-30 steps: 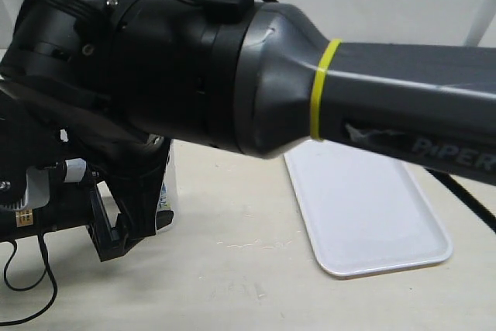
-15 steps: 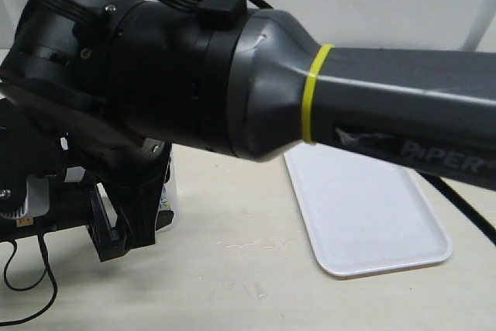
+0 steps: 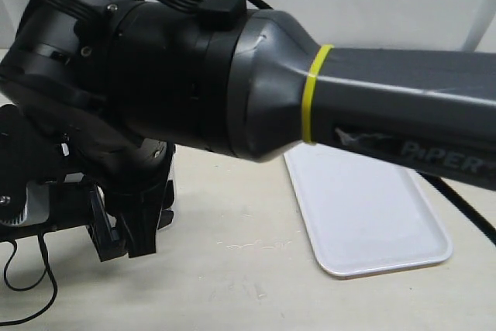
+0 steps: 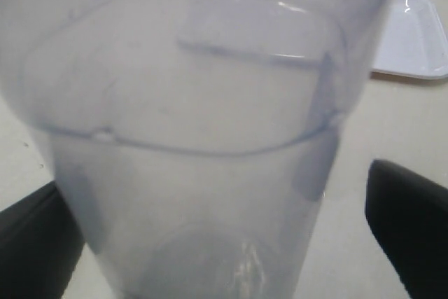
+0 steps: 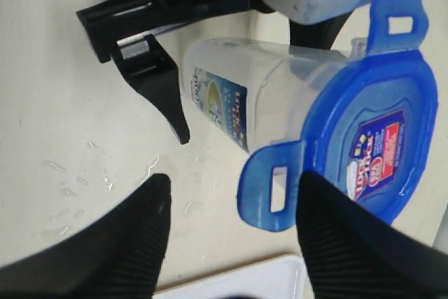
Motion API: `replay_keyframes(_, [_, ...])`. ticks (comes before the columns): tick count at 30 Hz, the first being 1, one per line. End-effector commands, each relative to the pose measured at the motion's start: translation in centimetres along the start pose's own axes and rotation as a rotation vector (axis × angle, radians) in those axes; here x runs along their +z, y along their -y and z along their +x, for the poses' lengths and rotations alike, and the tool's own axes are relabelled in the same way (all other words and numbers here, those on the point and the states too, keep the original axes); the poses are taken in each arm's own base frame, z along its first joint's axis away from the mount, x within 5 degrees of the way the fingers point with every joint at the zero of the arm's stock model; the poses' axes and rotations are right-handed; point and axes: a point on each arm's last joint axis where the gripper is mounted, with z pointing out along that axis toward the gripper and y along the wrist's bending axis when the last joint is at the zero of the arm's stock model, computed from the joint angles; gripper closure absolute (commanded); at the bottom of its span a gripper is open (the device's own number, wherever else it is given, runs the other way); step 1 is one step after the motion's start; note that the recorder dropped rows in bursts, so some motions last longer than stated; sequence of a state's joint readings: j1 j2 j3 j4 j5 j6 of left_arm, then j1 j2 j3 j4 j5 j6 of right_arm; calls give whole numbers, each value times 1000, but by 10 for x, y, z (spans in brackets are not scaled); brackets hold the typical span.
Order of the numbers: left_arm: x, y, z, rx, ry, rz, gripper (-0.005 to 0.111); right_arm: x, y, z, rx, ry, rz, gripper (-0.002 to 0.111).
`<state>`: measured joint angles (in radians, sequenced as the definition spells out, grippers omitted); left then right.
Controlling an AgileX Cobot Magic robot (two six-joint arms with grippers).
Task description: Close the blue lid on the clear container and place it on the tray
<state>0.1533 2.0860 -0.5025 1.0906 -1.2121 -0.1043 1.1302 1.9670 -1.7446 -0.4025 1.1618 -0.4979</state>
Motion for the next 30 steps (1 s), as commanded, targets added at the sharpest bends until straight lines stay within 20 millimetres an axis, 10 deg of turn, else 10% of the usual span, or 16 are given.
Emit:
replay_keyframes(1, [0, 0, 0, -10, 9, -7, 2, 7, -10, -1, -18, -17, -90, 55])
replay_keyframes(20, [0, -1, 0, -11, 9, -9, 2, -12, -3, 5, -3, 7, -50, 55])
replay_keyframes(30, [0, -1, -1, -15, 10, -19, 2, -61, -1, 15, 74, 165, -75, 56])
